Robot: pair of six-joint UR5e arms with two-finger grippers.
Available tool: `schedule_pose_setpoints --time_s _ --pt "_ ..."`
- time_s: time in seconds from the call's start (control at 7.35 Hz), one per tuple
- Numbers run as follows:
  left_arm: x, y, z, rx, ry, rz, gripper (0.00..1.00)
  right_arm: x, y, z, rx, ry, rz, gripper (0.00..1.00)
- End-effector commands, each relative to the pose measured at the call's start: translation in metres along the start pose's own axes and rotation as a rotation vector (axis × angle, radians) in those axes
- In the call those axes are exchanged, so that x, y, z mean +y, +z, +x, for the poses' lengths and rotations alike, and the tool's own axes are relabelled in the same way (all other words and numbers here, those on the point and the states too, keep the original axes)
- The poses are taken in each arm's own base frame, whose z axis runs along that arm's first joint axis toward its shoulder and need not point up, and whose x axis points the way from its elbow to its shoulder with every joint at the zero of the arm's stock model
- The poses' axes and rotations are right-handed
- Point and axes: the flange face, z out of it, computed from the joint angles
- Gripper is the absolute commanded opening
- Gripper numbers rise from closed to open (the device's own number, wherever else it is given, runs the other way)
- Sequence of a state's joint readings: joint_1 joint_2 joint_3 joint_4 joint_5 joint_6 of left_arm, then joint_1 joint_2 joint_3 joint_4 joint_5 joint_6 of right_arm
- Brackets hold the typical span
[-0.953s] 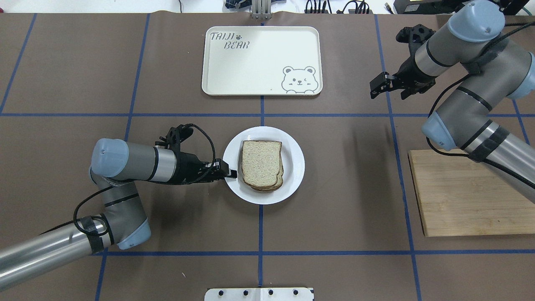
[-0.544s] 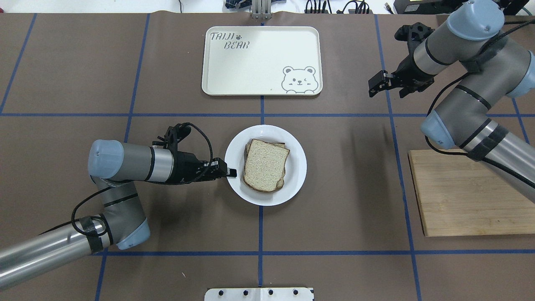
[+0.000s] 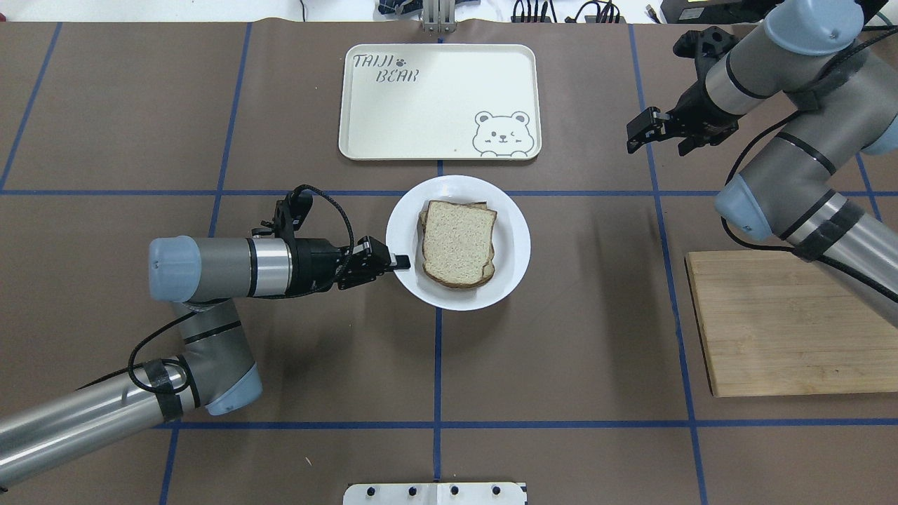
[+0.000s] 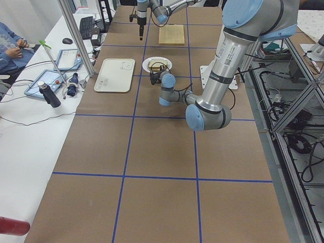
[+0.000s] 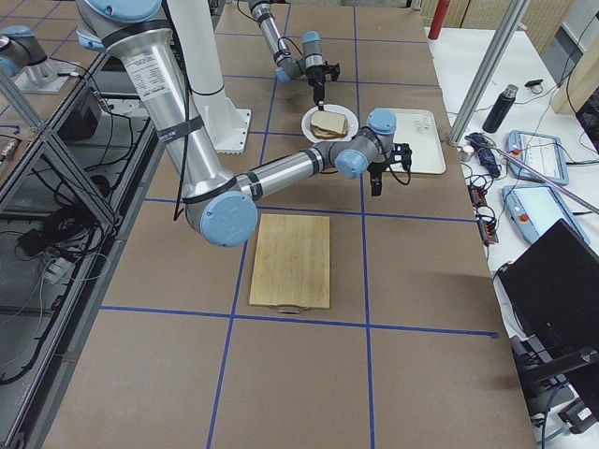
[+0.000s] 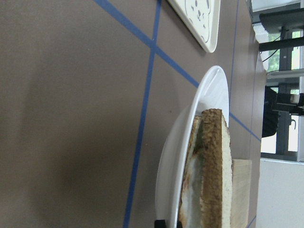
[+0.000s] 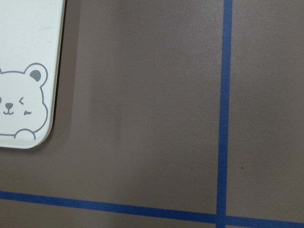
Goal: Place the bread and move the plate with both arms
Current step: 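Grip the white plate's rim with the left gripper, then slide the plate with the left gripper onto the bear-printed tray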
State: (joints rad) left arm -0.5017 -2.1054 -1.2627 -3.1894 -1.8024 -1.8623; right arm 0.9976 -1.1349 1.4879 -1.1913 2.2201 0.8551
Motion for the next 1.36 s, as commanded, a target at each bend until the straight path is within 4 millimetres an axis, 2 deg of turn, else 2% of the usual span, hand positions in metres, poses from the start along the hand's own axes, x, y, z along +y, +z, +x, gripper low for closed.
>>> schedule_pose_setpoints --time_s 0.0,0.14,0.27,0.41,0.54,0.68,0.82,1.09,1.22 --pt "-0.017 0.032 0.023 0.063 -0.097 0.141 0.00 -0.007 -0.012 0.017 0.002 0.027 0.006 1.00" --pt "-0.029 0.040 0.030 0.097 -0.194 0.241 0.00 -0.006 -0.013 0.027 0.001 0.039 -0.003 1.00" --pt "-0.045 0.057 0.016 0.065 -0.221 0.333 0.00 -0.008 -0.015 0.032 0.005 0.036 0.001 1.00" --pt "-0.067 0.064 -0.013 0.004 -0.227 0.393 0.00 -0.008 -0.015 0.033 0.004 0.033 0.002 1.00" --pt "-0.093 0.075 -0.001 -0.026 -0.321 0.462 0.00 -0.003 -0.014 0.040 0.010 0.036 0.003 1.00" --pt "-0.103 0.101 0.037 -0.047 -0.336 0.547 0.00 -0.003 -0.014 0.041 0.011 0.033 0.010 1.00" --pt "-0.112 0.101 0.047 -0.032 -0.369 0.577 0.00 -0.003 -0.018 0.042 0.009 0.034 0.014 1.00" --pt "-0.124 0.103 0.039 -0.047 -0.387 0.604 0.00 -0.001 -0.024 0.048 0.007 0.037 0.022 1.00" --pt "-0.133 0.120 0.038 -0.060 -0.385 0.644 0.00 0.001 -0.024 0.052 0.012 0.041 0.023 1.00"
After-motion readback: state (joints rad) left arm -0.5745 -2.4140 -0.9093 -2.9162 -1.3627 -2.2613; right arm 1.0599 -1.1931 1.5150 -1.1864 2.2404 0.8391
